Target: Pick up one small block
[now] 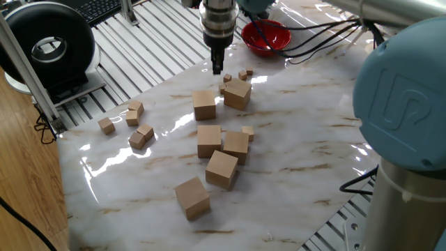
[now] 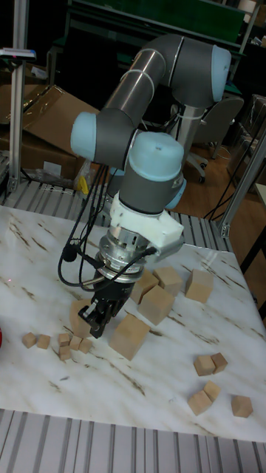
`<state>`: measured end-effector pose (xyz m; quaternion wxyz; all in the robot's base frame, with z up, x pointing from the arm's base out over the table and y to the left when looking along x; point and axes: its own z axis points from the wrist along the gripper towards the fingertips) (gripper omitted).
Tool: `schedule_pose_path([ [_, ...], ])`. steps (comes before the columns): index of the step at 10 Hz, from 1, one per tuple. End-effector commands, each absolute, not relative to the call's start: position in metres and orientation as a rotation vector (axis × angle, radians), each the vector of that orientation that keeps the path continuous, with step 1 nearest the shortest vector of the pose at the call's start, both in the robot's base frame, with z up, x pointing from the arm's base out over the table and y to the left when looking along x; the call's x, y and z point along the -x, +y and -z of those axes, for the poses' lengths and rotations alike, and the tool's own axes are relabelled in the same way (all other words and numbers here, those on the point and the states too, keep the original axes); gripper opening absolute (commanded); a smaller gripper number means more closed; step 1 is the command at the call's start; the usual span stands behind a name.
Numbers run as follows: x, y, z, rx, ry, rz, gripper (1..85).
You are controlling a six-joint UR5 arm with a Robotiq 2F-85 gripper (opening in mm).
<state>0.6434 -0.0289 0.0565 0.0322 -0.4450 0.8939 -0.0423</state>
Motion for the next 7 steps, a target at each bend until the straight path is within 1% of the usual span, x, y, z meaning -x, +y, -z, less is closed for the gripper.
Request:
schedule_pose_path([
  [1, -0.644, -0.03, -0.042, 1.512, 2.676, 0.097, 14.0],
  [3, -0.654, -0.033, -0.043, 1.569, 2.614, 0.037, 24.3],
  [5, -0.663, -0.026, -0.038, 1.591, 2.559, 0.0, 29.0],
  [7, -0.663, -0.022, -0.034, 1.561, 2.574, -0.035, 34.7],
])
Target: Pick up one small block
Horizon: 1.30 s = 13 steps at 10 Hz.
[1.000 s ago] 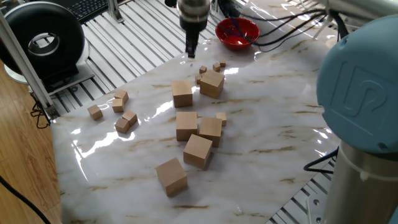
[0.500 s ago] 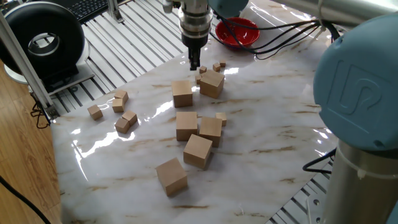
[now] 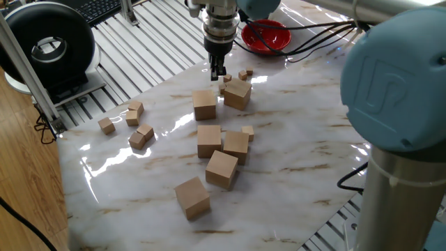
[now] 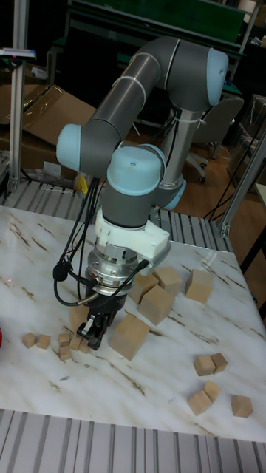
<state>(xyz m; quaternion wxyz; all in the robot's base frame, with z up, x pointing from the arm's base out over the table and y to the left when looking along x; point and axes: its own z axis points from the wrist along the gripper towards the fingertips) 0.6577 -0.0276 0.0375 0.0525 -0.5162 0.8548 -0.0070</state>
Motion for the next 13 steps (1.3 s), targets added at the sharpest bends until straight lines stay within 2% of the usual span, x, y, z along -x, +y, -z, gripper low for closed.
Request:
schedule_pose_path([
  [1, -0.661, -0.025, -0.034, 1.564, 2.586, -0.03, 36.0],
  [2, -0.657, -0.038, -0.033, 1.615, 2.599, 0.019, 45.3],
  [3, -0.655, -0.038, -0.033, 1.592, 2.619, 0.015, 47.3],
  [6, -0.649, -0.038, -0.026, 1.564, 2.643, -0.022, 42.7],
  [9, -0.645, -0.041, -0.015, 1.559, 2.643, -0.031, 42.7],
  [11, -0.629, -0.027, -0.019, 1.493, 2.697, -0.115, 44.7],
  [13, -0.624, -0.035, -0.018, 1.515, 2.724, -0.086, 43.3],
])
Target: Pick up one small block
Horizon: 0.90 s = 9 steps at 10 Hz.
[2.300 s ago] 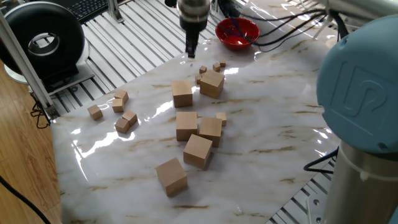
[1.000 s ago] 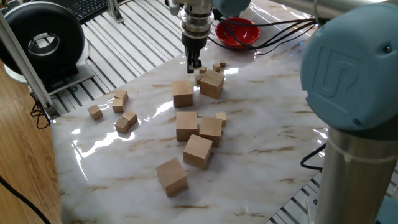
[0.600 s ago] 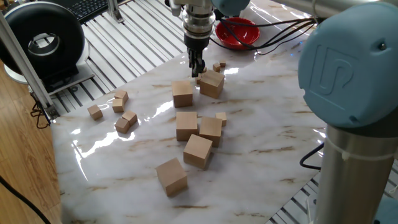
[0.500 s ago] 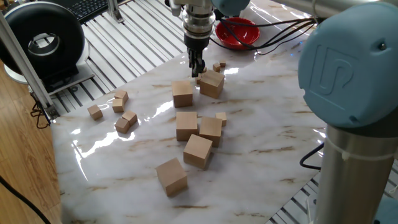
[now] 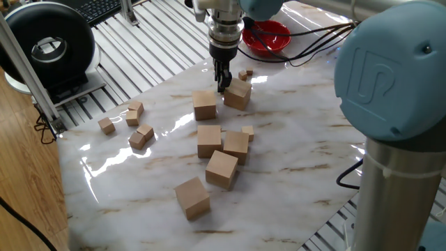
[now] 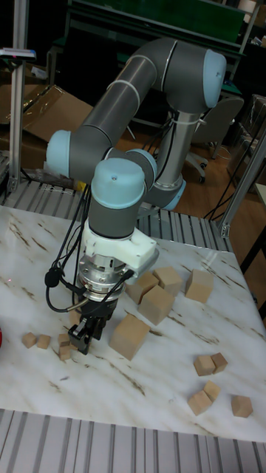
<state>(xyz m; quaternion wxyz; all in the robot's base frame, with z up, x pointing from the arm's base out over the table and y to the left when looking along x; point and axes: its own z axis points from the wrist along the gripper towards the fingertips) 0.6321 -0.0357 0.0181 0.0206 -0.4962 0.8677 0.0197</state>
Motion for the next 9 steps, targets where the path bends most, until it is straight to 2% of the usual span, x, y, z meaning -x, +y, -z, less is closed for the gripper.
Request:
schedule_pose_path([
  [1, -0.625, -0.037, -0.016, 1.53, 2.717, -0.073, 43.3],
  [6, -0.638, -0.039, -0.006, 1.515, 2.683, -0.02, 39.3],
  [8, -0.653, -0.054, -0.032, 1.542, 2.677, -0.035, 28.7],
  [9, -0.652, -0.055, -0.035, 1.542, 2.674, -0.032, 29.3],
])
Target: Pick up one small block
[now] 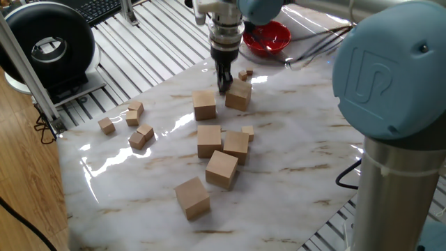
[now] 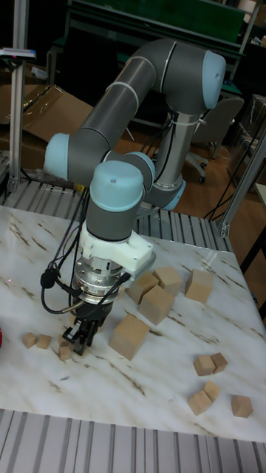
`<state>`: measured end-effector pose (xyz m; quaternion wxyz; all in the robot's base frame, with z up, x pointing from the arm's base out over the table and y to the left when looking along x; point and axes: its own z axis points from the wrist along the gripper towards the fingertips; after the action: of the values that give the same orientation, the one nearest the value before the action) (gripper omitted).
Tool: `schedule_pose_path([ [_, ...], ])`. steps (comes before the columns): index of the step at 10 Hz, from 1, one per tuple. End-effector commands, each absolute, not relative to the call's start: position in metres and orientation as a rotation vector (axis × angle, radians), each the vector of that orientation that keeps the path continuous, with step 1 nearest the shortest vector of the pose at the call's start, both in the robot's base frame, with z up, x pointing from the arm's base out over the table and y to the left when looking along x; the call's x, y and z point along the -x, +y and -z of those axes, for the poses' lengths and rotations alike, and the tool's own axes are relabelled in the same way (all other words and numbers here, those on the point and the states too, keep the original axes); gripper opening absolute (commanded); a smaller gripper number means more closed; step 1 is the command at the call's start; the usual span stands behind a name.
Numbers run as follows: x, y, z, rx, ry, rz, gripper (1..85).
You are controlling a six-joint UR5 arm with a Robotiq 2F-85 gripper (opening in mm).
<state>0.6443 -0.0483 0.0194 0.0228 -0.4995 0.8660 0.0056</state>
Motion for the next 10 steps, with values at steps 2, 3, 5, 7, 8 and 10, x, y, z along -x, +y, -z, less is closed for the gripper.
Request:
schedule_pose_path([
  [2, -0.656, -0.05, -0.025, 1.457, 2.679, -0.032, 24.7],
  [3, -0.656, -0.05, -0.026, 1.451, 2.68, -0.028, 19.0],
  [5, -0.647, -0.051, -0.027, 1.5, 2.688, -0.048, 28.3],
  [7, -0.649, -0.045, -0.025, 1.538, 2.647, -0.056, 33.7],
  [8, -0.65, -0.044, -0.022, 1.552, 2.634, -0.056, 35.3],
  [10, -0.654, -0.038, -0.013, 1.555, 2.605, -0.045, 36.7],
])
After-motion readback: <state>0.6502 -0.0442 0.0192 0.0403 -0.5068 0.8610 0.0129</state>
